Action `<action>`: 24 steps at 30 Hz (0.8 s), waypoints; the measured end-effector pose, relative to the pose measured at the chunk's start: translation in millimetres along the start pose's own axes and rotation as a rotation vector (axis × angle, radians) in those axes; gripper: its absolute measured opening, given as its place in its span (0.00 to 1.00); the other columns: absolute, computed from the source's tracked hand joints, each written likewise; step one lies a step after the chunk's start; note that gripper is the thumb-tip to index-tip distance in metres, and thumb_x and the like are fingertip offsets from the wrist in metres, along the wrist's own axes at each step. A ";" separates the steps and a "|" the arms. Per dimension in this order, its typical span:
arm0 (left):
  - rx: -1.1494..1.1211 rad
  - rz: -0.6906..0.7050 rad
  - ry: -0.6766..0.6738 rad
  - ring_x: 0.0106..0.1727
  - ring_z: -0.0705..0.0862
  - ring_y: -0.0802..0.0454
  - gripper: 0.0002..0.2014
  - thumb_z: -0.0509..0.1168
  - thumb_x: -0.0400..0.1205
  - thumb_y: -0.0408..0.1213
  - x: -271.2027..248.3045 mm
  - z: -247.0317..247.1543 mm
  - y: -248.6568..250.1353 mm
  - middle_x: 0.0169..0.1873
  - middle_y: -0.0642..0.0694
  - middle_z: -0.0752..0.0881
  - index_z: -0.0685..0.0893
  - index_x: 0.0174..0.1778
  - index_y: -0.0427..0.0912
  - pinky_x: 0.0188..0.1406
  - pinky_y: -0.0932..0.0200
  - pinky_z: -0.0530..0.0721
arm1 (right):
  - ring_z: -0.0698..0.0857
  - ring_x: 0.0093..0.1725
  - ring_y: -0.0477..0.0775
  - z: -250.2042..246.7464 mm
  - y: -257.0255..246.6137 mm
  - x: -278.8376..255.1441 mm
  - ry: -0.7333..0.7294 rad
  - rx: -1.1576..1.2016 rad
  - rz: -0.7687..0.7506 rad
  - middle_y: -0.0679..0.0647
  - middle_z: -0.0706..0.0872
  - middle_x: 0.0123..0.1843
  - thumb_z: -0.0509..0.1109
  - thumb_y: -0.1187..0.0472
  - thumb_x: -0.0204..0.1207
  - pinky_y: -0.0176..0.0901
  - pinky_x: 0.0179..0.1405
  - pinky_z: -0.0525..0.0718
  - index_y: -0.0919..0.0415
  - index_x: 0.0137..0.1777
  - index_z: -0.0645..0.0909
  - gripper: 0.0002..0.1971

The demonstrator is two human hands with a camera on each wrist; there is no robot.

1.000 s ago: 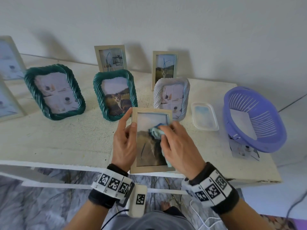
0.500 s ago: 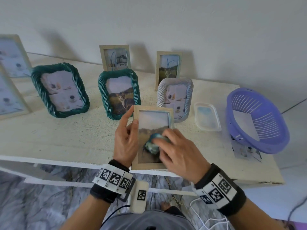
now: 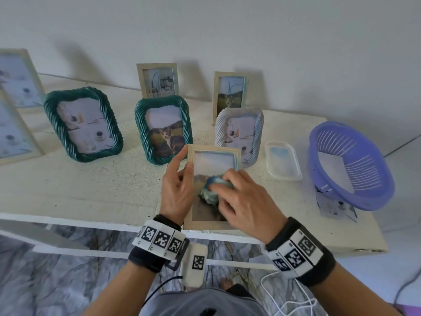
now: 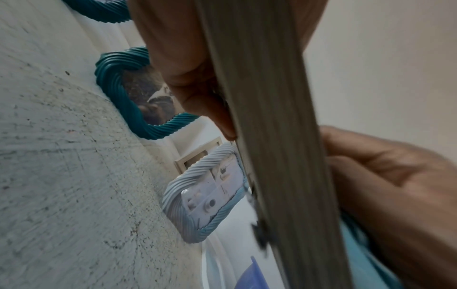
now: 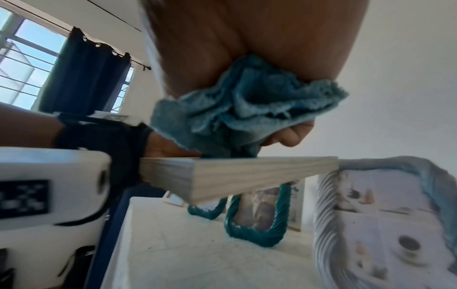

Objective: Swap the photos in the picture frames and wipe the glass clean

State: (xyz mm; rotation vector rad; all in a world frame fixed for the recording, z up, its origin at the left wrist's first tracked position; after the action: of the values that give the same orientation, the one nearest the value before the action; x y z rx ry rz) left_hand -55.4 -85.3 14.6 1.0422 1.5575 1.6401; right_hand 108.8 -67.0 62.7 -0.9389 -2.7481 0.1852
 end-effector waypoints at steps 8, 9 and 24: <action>-0.049 -0.081 0.003 0.35 0.81 0.41 0.19 0.59 0.87 0.43 1.1 -0.3 -2.2 0.39 0.30 0.87 0.77 0.75 0.50 0.35 0.27 0.83 | 0.75 0.51 0.51 1.1 -14.2 -8.3 -0.118 0.080 -0.147 0.53 0.75 0.53 0.62 0.56 0.77 0.39 0.37 0.78 0.52 0.56 0.85 0.13; -0.044 -0.088 0.005 0.37 0.82 0.40 0.21 0.59 0.85 0.46 -0.5 0.2 -2.8 0.42 0.29 0.87 0.77 0.75 0.50 0.37 0.26 0.83 | 0.75 0.51 0.52 -1.8 -10.7 -7.8 -0.143 0.049 -0.173 0.53 0.76 0.53 0.63 0.56 0.77 0.40 0.36 0.78 0.50 0.56 0.85 0.12; -0.045 -0.061 0.006 0.31 0.82 0.52 0.19 0.56 0.90 0.33 -1.3 0.4 11.1 0.35 0.48 0.88 0.74 0.78 0.42 0.29 0.57 0.82 | 0.75 0.50 0.53 -11.5 -8.7 0.5 -0.118 -0.070 -0.173 0.53 0.76 0.53 0.64 0.55 0.77 0.42 0.42 0.77 0.48 0.55 0.86 0.12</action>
State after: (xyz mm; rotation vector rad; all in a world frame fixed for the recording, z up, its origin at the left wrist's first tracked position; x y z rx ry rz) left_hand -53.6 -87.2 25.4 0.9584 1.5340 1.6310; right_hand 106.3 -73.0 75.6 -0.7228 -2.9442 0.1183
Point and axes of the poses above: each hand's wrist, its own x-axis towards the middle knuckle, its own z-axis out of the palm, y = z × x, the point moved 1 cm from there along x, towards the middle knuckle
